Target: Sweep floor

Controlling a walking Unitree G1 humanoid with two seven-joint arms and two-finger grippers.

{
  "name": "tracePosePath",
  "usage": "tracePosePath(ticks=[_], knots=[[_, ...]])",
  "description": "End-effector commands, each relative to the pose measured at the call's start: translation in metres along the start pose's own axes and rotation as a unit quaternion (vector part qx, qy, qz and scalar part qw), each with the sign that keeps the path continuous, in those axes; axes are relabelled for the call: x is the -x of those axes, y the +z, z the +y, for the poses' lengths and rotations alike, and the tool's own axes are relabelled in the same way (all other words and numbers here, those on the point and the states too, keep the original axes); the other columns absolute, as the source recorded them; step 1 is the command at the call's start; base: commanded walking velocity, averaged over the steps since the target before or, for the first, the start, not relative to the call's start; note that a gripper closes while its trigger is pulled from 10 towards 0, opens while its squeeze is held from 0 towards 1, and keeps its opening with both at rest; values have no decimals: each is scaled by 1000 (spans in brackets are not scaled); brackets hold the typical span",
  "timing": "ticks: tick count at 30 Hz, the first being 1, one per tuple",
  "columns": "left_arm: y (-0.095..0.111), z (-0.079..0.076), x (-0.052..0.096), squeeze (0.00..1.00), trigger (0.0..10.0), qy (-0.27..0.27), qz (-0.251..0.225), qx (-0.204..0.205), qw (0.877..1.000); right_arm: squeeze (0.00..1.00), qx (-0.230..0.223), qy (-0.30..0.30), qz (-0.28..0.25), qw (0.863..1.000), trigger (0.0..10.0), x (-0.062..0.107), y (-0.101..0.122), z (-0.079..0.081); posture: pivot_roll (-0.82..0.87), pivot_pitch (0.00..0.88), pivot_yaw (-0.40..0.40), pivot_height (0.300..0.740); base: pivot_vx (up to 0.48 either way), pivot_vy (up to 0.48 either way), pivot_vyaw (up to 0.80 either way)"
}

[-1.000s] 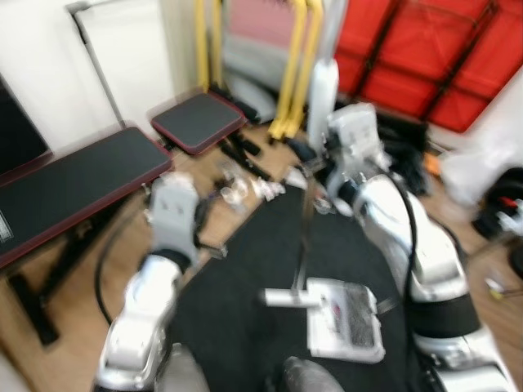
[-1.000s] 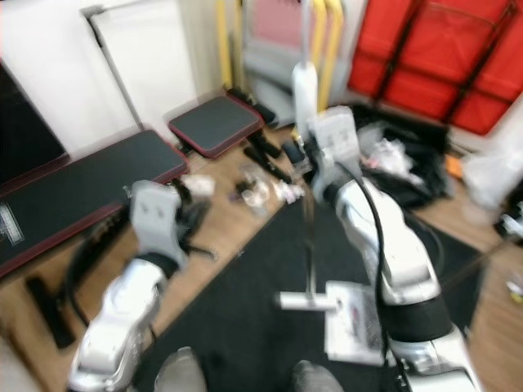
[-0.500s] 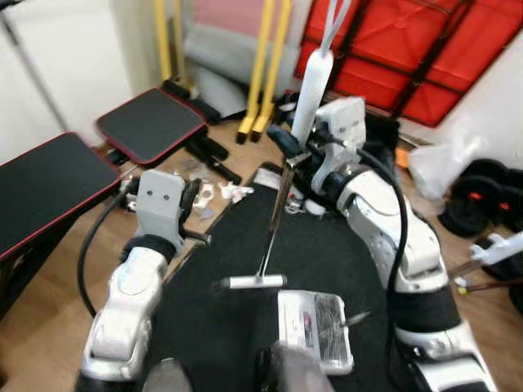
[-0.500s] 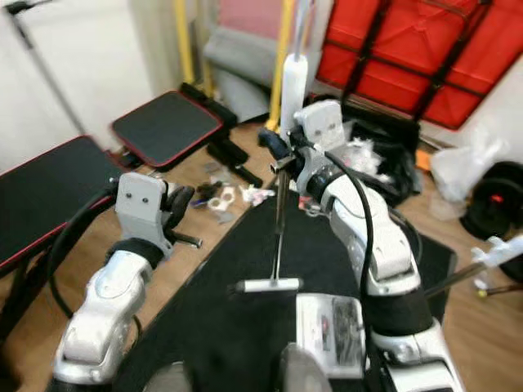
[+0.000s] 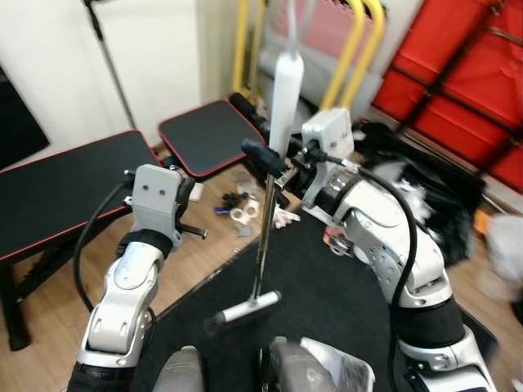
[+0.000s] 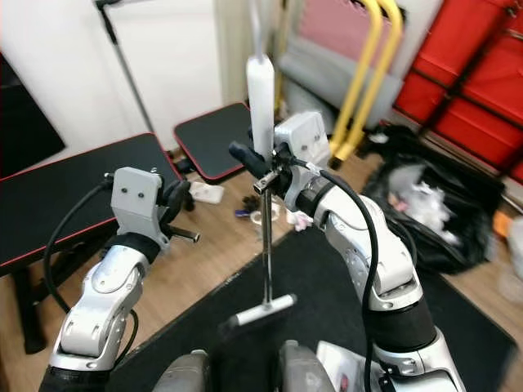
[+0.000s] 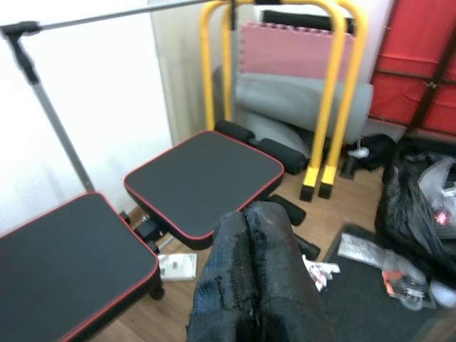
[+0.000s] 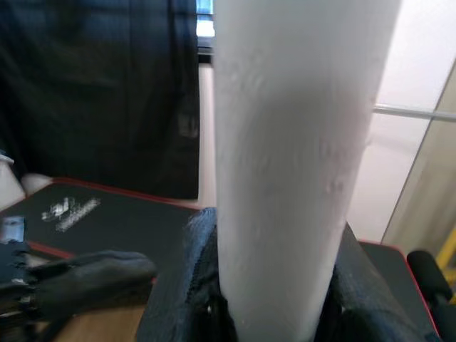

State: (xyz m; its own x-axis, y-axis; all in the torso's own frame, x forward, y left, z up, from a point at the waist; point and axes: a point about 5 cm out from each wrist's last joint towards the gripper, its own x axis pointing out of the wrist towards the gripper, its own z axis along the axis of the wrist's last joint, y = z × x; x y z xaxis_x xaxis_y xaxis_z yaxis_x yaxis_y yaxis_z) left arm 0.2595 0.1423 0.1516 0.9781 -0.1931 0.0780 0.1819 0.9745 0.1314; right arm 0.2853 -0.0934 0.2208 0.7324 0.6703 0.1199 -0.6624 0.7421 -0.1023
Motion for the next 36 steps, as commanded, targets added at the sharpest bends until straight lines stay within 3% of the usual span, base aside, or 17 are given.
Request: tracePosePath(ticks=[1, 12, 27, 36], knots=[[-2, -2, 0, 0, 10000, -11, 5, -7, 1000, 0, 24, -30, -9, 999, 10000, 1, 8, -6, -123, 113, -168, 740, 334, 0, 638], [-5, -4, 1, 0, 10000, -15, 9, -6, 1000, 0, 9, -36, 7, 999, 10000, -3, -2, -2, -122, 117, -167, 740, 334, 0, 0], [-8, -11, 6, 0, 10000, -27, 18, 0, 999, 0, -11, -6, 15, 1000, 10000, -9, -5, 11, -119, 131, -166, 740, 334, 0, 717], [-6, -15, 9, 0, 10000, -41, 21, 2, 999, 0, -22, -80, 34, 996, 10000, -14, -14, 2, -109, 159, -159, 740, 325, 0, 267]])
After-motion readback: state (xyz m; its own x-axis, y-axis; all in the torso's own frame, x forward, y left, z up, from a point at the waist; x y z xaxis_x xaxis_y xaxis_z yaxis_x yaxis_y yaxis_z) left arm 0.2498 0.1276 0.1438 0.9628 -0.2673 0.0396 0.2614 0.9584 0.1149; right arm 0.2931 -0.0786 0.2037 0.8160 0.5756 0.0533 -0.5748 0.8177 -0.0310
